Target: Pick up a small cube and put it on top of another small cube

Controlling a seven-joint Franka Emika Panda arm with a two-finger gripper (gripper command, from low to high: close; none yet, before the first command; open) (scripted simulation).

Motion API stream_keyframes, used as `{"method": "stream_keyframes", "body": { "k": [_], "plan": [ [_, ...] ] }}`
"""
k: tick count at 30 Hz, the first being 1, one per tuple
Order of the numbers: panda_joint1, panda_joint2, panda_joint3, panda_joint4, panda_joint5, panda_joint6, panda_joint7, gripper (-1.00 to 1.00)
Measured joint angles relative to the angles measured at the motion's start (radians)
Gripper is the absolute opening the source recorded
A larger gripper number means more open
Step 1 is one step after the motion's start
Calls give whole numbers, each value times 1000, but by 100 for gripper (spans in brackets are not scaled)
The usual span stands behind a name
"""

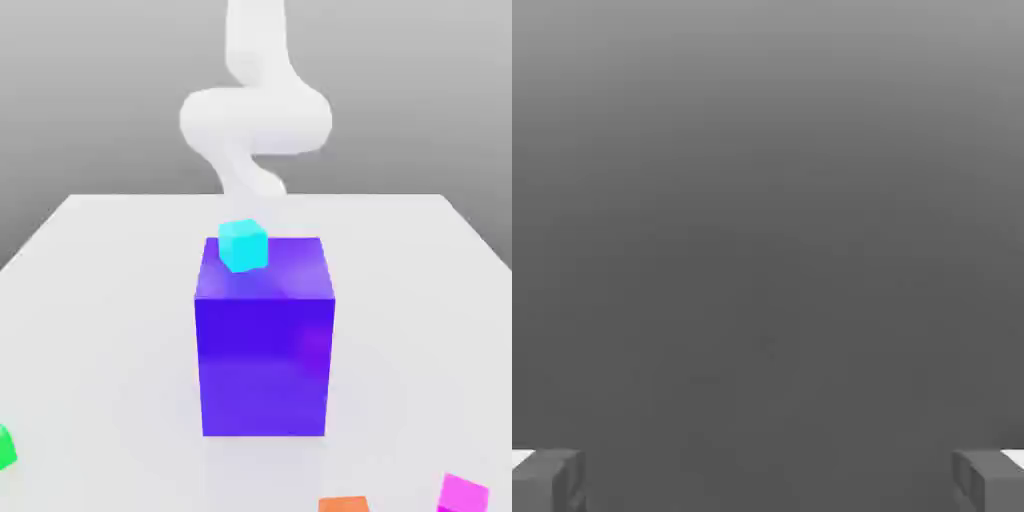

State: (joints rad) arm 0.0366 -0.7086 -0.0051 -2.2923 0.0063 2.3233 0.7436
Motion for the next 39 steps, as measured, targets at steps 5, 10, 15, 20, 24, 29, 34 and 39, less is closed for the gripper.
{"method": "stream_keyframes", "body": {
  "k": [5, 10, 15, 20, 24, 29, 34, 39],
  "plan": [
    [71, 187, -6, 16, 15, 48, -117, 0],
    [126, 369, 0, 31, 33, 94, -233, 0],
    [166, 550, 24, 47, 43, 140, -343, 0],
    [218, 731, 51, 62, 34, 187, -440, 0],
    [243, 876, 66, 74, 8, 225, -504, 0],
    [276, 1058, 88, 90, -50, 271, -567, 0],
    [304, 1239, 77, 122, -91, 377, -575, 0],
    [306, 1266, 74, 128, -95, 396, -573, -100]
  ]
}}
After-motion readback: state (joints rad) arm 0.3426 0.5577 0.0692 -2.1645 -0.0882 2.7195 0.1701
